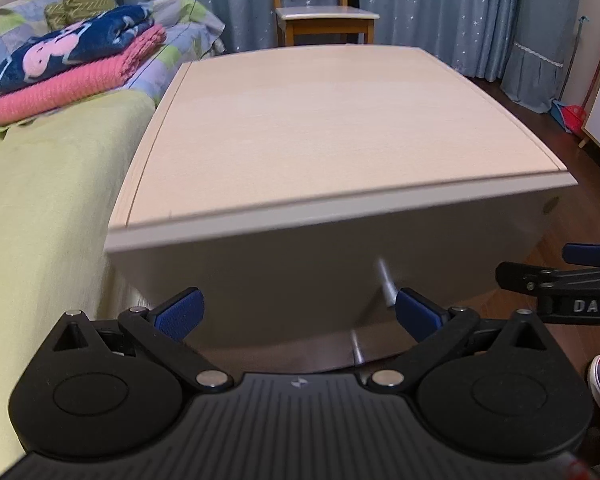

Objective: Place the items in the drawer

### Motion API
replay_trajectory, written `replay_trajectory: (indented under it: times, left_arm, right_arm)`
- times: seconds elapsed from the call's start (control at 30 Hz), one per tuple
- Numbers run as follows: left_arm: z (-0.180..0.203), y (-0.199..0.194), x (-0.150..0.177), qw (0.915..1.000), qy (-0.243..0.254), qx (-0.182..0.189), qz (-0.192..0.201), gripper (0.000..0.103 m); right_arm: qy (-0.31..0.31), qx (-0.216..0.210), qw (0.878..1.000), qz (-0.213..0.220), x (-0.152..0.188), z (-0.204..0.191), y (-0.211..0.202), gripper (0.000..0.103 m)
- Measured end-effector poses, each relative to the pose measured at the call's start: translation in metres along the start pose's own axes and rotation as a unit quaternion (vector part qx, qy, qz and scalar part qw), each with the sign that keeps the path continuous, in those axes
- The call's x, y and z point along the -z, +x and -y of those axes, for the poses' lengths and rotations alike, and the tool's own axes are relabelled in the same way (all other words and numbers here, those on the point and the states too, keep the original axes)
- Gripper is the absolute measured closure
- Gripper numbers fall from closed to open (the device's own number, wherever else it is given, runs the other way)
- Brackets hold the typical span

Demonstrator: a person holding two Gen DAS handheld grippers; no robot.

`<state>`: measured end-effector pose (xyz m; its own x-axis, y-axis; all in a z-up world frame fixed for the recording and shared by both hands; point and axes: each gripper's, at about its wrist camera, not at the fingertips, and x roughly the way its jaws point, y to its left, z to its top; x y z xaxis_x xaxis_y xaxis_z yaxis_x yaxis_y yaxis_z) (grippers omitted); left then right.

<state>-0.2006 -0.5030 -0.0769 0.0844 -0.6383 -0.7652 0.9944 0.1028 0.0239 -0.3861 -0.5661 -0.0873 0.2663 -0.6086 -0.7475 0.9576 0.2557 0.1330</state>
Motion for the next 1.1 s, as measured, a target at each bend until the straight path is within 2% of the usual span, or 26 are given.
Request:
replay_trajectory:
  times: [0.37,0.7,0.9,1.1]
  left_arm:
    - [0.005,-0.028,0.032,0.9992,-0.026,0.012,-0.026,0.001]
    - [0.01,-0.06,0.049,0.9991,-0.035,0.011,-0.021,0.001]
    - [0.016,-0.077,0.056,0.9992,-0.039,0.008,-0.012,0.001]
    - [0.022,-0.084,0.062,0.9992,-0.037,0.007,-0.012,0.001]
  right_arm:
    - [0.01,-0.019,1.0,0.003,0.026,0.003,-0.041,0.004]
    - [0.005,-0.027,1.0,0.009,0.033,0.001,-0.075,0.003]
    - [0.014,-0.022,0.999,0.032,0.04,0.005,-0.098,0.001]
    - [0.012,-0.021,0.999,0.032,0.046,0.008,-0.111,0.001]
